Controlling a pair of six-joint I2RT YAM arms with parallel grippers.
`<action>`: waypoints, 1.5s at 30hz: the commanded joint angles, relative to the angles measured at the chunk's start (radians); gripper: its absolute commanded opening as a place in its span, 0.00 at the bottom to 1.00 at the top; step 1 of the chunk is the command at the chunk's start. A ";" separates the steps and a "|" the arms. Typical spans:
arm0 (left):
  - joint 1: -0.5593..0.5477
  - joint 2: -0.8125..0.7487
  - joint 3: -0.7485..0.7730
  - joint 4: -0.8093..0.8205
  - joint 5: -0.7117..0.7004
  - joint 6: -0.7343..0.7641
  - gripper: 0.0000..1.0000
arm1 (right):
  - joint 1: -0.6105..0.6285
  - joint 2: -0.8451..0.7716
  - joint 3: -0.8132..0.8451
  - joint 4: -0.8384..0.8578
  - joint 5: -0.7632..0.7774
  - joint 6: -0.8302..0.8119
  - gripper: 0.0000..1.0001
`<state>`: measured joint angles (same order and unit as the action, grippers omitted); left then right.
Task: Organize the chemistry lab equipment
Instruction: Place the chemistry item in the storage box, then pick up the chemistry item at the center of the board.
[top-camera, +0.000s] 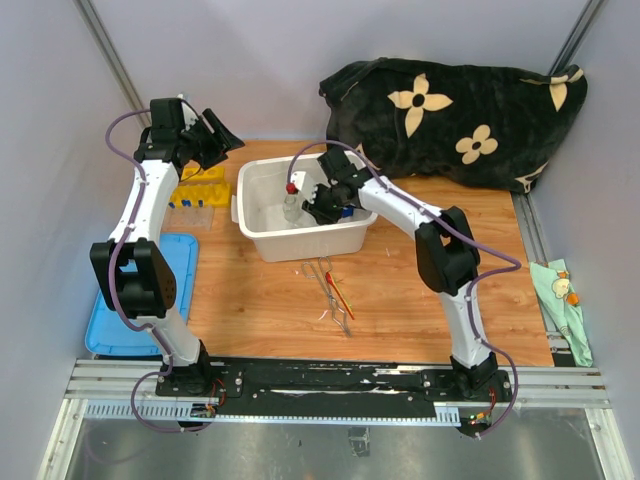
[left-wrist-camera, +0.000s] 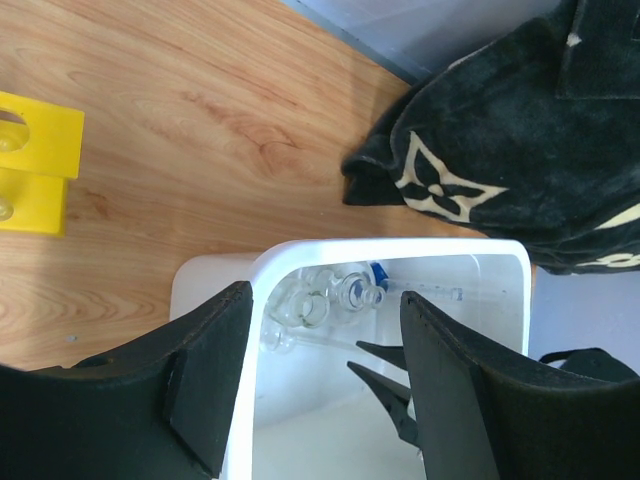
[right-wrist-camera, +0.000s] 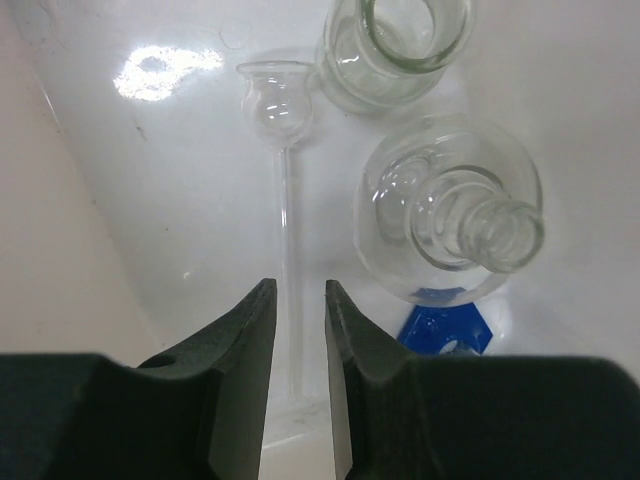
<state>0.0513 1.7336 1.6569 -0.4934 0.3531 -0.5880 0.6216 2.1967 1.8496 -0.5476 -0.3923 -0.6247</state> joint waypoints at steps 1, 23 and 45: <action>0.012 -0.009 0.011 0.033 0.020 -0.006 0.65 | -0.013 -0.089 0.000 -0.023 0.025 0.013 0.27; 0.011 0.006 0.053 0.050 0.022 0.003 0.65 | -0.137 -0.612 0.007 -0.148 0.478 0.398 0.26; 0.011 -0.016 -0.009 0.085 0.069 -0.029 0.64 | -0.316 -0.879 -0.919 -0.238 0.458 0.866 0.25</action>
<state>0.0513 1.7344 1.6562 -0.4408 0.3927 -0.6102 0.3416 1.3125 0.9771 -0.8192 0.0898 0.1734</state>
